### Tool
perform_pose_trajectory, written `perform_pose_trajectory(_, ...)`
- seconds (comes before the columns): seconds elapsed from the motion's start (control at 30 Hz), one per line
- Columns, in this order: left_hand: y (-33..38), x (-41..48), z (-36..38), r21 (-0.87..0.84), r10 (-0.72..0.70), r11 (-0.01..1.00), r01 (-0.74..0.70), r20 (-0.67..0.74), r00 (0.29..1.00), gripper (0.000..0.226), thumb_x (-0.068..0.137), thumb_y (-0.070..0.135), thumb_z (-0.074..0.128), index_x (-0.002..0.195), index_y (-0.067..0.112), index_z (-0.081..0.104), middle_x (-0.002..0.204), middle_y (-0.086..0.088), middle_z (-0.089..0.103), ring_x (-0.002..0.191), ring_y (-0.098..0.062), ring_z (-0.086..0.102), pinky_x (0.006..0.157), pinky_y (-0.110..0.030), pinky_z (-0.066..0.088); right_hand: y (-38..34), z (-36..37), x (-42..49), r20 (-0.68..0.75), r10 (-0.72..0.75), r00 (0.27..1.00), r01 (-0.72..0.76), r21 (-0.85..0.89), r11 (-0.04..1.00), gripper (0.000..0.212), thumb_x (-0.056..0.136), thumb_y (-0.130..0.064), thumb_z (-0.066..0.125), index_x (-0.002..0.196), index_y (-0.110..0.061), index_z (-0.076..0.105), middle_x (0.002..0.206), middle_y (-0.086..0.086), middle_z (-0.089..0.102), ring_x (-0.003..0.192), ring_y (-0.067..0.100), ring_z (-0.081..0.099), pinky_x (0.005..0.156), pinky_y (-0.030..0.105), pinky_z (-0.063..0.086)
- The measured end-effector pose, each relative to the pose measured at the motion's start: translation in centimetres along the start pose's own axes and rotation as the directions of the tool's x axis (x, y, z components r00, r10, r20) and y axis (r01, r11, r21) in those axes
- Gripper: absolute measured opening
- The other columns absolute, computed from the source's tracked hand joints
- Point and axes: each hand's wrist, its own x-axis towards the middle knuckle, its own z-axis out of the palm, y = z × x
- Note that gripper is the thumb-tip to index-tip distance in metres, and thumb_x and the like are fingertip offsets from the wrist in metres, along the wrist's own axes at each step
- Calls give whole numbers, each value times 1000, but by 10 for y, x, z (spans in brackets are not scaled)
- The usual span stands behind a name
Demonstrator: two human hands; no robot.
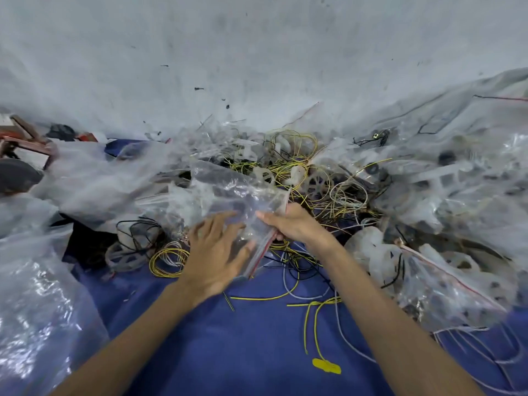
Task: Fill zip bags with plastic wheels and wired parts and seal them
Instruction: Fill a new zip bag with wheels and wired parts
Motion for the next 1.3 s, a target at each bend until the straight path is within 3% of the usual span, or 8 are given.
perform_pose_trajectory(0.2, -6, 2, 14, 7, -39, 999, 39, 104, 994, 71, 82, 65, 15, 124, 23, 54, 129, 3, 46, 123, -18, 38, 102, -38, 21, 2, -15, 1, 275, 91, 957, -113, 65, 991, 9, 86, -2, 62, 93, -5, 65, 86, 1, 70, 78, 7, 67, 68, 15, 52)
perform_pose_trajectory(0.37, -6, 2, 14, -73, 27, 997, -18, 116, 993, 63, 86, 60, 17, 109, 19, 59, 112, 5, 56, 113, -18, 46, 98, -39, 25, -5, -9, -6, 275, 32, 961, -33, -3, 999, 14, 85, -4, 64, 73, -11, 66, 57, -7, 68, 51, -2, 59, 46, 7, 42)
perform_pose_trajectory(0.53, -6, -1, 12, -173, 65, 982, -79, -83, 994, 34, 89, 35, 34, 83, 11, 58, 85, 2, 57, 86, -24, 55, 83, -46, 38, -8, -5, -8, 233, -8, 972, 13, -22, 1000, 12, 84, -13, 67, 72, -12, 66, 56, -9, 64, 48, -5, 55, 46, 8, 41)
perform_pose_trajectory(0.77, 8, -7, -9, -122, 90, 983, -134, -308, 947, 41, 88, 36, 38, 120, 11, 48, 124, -13, 45, 112, -27, 39, 93, -43, 31, -10, -8, -10, 405, -127, 905, 21, 257, 966, 19, 86, 2, 59, 98, -13, 61, 90, -4, 72, 90, 9, 67, 83, 23, 54)
perform_pose_trajectory(0.9, 27, 3, -48, 52, 282, 954, -294, -484, 829, 32, 90, 39, 41, 108, 14, 52, 112, -7, 52, 99, -25, 47, 86, -40, 33, -18, -2, -18, 476, -233, 848, -56, 517, 854, 17, 82, 11, 54, 89, -4, 55, 73, -1, 71, 70, 8, 69, 68, 21, 57)
perform_pose_trajectory(0.97, 36, 8, -62, 109, 280, 960, -259, -427, 860, 36, 90, 45, 41, 95, 13, 55, 95, -5, 57, 87, -25, 52, 77, -38, 40, -22, 3, -17, 454, -230, 861, -35, 504, 863, 20, 77, 14, 52, 86, -3, 54, 65, -4, 67, 59, 4, 63, 55, 16, 53)
perform_pose_trajectory(1.1, 34, 7, -52, 67, 149, 987, -143, -95, 984, 33, 84, 45, 43, 85, 13, 55, 84, -3, 60, 83, -28, 60, 72, -36, 47, -11, 13, -11, 367, 0, 930, -38, 96, 995, 18, 85, 8, 52, 96, -2, 62, 71, -3, 63, 57, 4, 55, 47, 13, 46)
perform_pose_trajectory(1.3, 0, 0, -8, -227, 19, 974, 19, 161, 987, 45, 85, 50, 30, 84, 10, 51, 84, -2, 56, 84, -28, 55, 75, -39, 43, -3, 12, -8, 310, 39, 950, -30, -34, 999, 18, 84, -27, 68, 72, -14, 66, 69, 5, 67, 48, 2, 55, 46, 10, 41)
